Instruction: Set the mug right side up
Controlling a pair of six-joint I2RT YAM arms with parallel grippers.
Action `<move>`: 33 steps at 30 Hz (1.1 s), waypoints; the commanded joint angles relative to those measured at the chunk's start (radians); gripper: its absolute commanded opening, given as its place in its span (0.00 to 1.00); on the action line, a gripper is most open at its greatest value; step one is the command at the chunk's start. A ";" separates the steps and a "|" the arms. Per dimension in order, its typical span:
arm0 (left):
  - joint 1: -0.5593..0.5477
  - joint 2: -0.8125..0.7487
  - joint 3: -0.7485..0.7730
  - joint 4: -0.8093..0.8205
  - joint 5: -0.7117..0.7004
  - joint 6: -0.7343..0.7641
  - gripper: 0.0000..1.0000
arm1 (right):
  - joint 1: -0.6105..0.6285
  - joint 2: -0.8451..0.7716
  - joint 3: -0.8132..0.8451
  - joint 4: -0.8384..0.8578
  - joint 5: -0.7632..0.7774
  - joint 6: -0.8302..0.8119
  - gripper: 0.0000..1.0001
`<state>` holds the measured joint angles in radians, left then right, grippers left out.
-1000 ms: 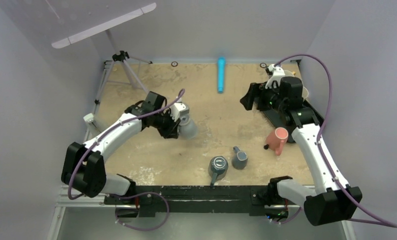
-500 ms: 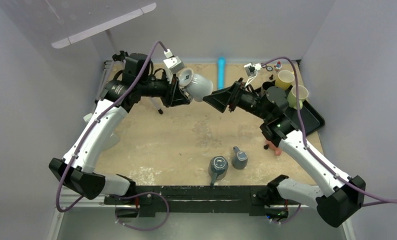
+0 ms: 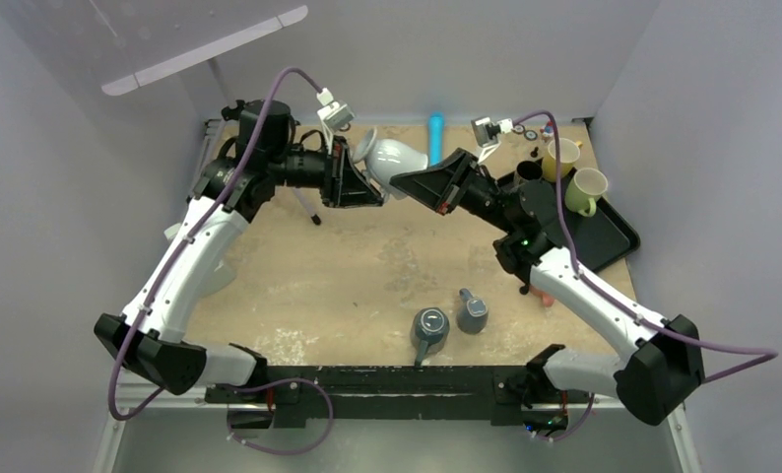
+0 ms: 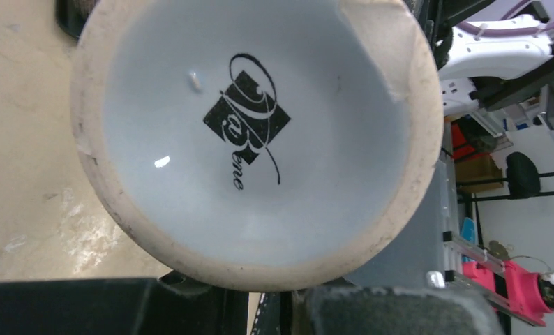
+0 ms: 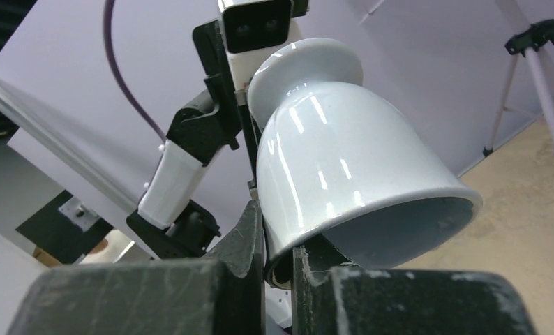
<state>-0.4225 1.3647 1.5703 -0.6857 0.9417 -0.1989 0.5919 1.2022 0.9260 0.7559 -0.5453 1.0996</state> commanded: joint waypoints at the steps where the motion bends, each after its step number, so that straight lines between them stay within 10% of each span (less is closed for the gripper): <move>1: -0.027 -0.036 -0.039 0.029 0.035 0.033 0.00 | 0.007 -0.067 0.030 0.064 0.135 0.002 0.00; 2: -0.024 -0.039 -0.040 0.007 0.012 0.047 0.00 | 0.001 -0.087 0.043 -0.022 0.160 -0.038 0.00; 7: 0.017 -0.063 -0.054 -0.079 -0.189 0.142 0.98 | -0.054 -0.165 0.159 -0.507 0.318 -0.323 0.00; 21: 0.022 -0.088 -0.096 -0.157 -0.497 0.310 1.00 | -0.527 0.176 0.653 -1.547 0.562 -0.947 0.00; 33: 0.036 -0.205 -0.250 -0.138 -0.554 0.353 1.00 | -0.694 0.576 0.835 -1.719 0.673 -1.003 0.00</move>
<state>-0.3996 1.1950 1.3491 -0.8463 0.4099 0.1249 -0.0822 1.7531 1.6596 -0.9142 0.0456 0.1333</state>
